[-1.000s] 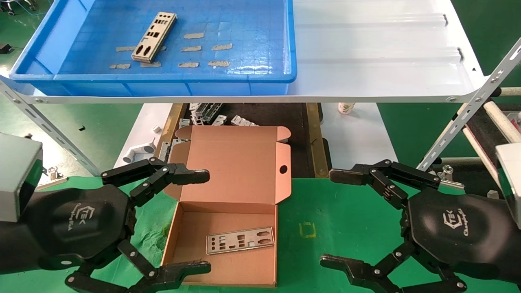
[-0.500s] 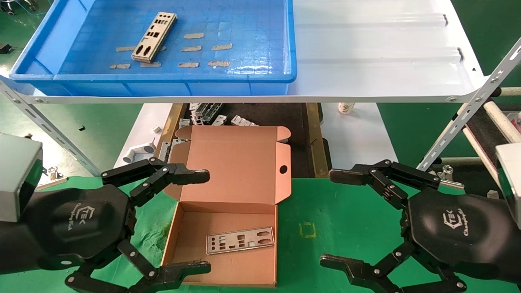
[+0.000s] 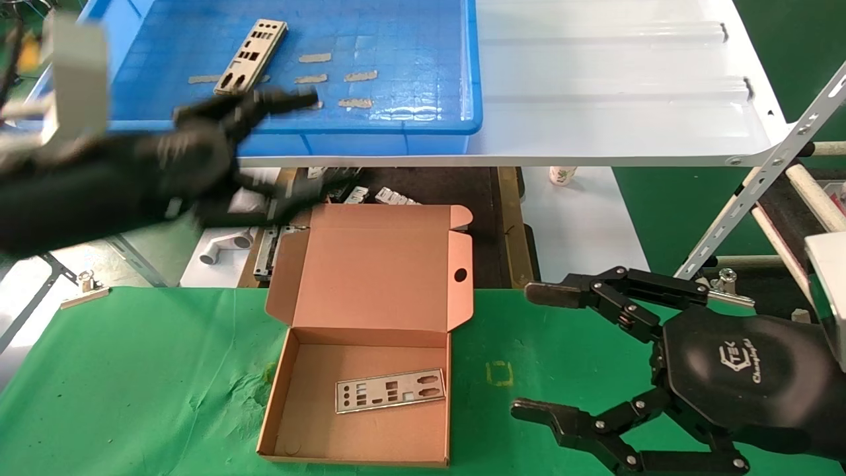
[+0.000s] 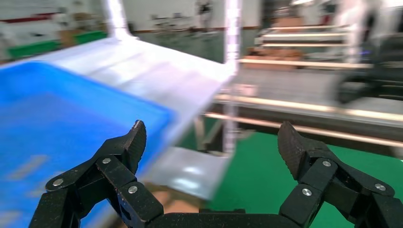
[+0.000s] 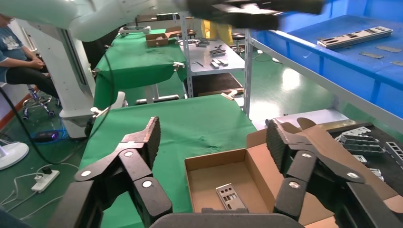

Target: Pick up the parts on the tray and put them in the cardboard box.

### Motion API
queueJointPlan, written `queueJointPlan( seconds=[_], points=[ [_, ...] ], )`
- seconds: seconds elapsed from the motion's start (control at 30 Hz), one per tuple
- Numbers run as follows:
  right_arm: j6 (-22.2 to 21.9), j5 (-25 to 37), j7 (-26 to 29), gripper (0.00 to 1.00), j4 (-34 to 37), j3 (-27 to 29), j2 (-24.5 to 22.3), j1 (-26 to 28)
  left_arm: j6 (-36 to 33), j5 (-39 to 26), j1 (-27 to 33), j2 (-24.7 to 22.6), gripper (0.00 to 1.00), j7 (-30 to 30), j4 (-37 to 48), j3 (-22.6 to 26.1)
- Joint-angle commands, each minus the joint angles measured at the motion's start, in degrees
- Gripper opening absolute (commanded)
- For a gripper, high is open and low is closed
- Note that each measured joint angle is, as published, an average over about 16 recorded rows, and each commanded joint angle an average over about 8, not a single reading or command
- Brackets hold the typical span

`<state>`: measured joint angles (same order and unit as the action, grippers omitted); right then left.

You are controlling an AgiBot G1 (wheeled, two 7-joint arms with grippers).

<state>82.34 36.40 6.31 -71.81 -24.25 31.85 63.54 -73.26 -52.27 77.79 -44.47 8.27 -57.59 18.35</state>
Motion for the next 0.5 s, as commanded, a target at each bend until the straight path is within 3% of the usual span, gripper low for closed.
queueJointPlan(
  seconds=[0.03,0.5],
  points=[
    [0.0,0.0,0.0,0.0,0.0,0.0,0.0,0.0,2.2,-2.6,3.2,-1.9,1.0,-0.6,3.4,0.8],
    [0.0,0.0,0.0,0.0,0.0,0.0,0.0,0.0,13.8,-15.0,22.9,-11.2,1.0,-9.2,33.9,5.0]
  ],
)
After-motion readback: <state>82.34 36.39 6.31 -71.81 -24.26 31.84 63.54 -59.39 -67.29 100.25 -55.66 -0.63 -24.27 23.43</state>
